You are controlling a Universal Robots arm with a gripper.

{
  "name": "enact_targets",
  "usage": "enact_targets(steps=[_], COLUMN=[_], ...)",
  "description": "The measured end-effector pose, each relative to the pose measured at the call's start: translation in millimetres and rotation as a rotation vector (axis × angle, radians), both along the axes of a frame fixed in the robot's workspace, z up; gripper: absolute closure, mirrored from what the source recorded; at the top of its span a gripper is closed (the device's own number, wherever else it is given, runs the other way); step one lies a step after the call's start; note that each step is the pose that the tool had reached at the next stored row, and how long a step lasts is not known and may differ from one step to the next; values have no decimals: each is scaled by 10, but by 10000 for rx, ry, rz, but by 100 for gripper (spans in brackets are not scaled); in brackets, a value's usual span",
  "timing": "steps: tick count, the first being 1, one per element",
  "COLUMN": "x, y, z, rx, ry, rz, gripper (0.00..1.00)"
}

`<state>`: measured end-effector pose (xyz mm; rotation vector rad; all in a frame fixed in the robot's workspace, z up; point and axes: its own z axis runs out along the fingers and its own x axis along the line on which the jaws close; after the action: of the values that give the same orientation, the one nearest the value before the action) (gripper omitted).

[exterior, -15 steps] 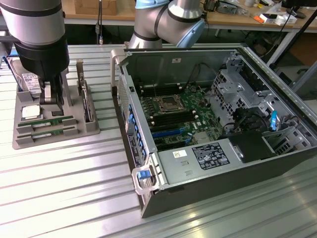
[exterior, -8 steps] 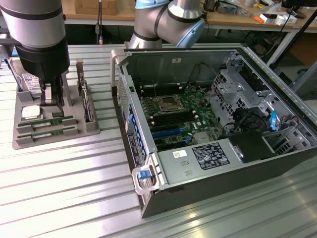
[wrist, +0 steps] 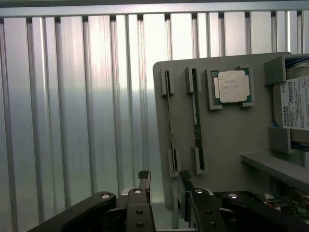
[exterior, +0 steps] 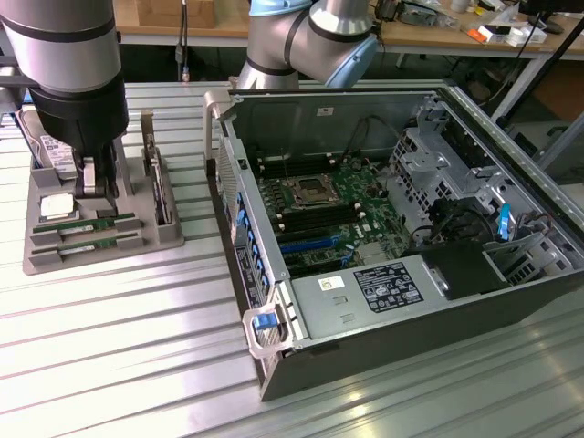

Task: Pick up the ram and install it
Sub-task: 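Pick up the ram and move it above insertion slot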

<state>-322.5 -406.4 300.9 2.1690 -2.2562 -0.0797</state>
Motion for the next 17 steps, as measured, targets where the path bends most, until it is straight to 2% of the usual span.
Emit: enact_targets(steps=[5,11,17], x=[-37,-197,-262], y=[0,4,95], z=[-16,-50,-81], rx=[0,0,-1], ry=[2,2,2], rz=[172,411,466], gripper=[64,64,64])
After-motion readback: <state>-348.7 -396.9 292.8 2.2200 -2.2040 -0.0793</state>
